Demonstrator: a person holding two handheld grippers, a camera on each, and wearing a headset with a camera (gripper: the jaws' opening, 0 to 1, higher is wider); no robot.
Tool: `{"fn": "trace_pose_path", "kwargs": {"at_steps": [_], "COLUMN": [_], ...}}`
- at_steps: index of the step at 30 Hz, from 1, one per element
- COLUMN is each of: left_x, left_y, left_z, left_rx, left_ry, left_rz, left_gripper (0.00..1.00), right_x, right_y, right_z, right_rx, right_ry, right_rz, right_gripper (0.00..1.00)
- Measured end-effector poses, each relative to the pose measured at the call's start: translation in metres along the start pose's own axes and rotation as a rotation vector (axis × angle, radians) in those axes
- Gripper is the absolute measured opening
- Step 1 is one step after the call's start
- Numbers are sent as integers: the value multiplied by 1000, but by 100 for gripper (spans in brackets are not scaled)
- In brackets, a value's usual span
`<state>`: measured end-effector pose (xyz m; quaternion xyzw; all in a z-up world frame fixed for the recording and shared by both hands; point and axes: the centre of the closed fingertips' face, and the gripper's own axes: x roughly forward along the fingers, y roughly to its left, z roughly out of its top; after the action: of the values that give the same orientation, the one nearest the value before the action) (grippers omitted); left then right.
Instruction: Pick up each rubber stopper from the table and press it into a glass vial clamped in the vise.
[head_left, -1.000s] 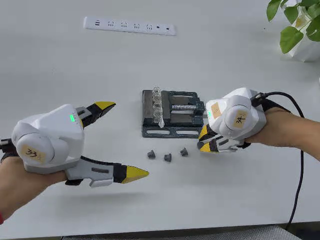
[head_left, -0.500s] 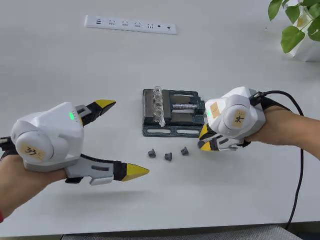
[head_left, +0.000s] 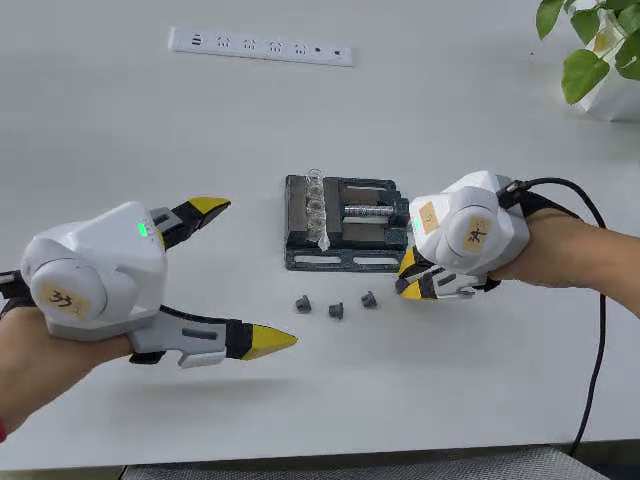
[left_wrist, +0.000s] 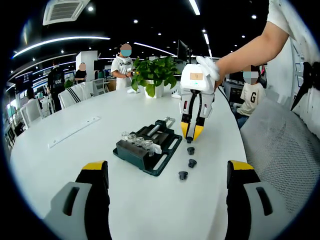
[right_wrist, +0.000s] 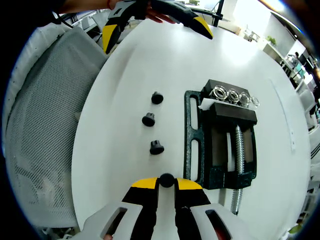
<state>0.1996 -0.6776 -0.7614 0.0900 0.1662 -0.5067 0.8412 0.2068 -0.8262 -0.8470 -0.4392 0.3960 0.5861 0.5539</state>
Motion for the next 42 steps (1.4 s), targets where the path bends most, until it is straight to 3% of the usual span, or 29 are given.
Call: {"fn": "trace_pose_path", "kwargs": {"at_steps": [14, 30, 34, 42], "left_x": [-2, -5, -6, -7], "left_y": [-3, -5, -5, -5], "left_z": [-3, 1, 2, 0], "left_rx": [1, 5, 4, 3], "left_ry": [5, 2, 0, 0], "left_rz": [-2, -3, -2, -3], "left_gripper": [98, 98, 98, 98], "right_x": [0, -30, -41, -62], "right_y": [0, -3, -9, -44], "right_z": [1, 29, 41, 70], "right_rx": [8, 37, 35, 16], "right_ry": [-9, -75, -101, -146], "right_rz": [-2, -12, -20, -57], "right_gripper": [8, 7, 7, 7]}}
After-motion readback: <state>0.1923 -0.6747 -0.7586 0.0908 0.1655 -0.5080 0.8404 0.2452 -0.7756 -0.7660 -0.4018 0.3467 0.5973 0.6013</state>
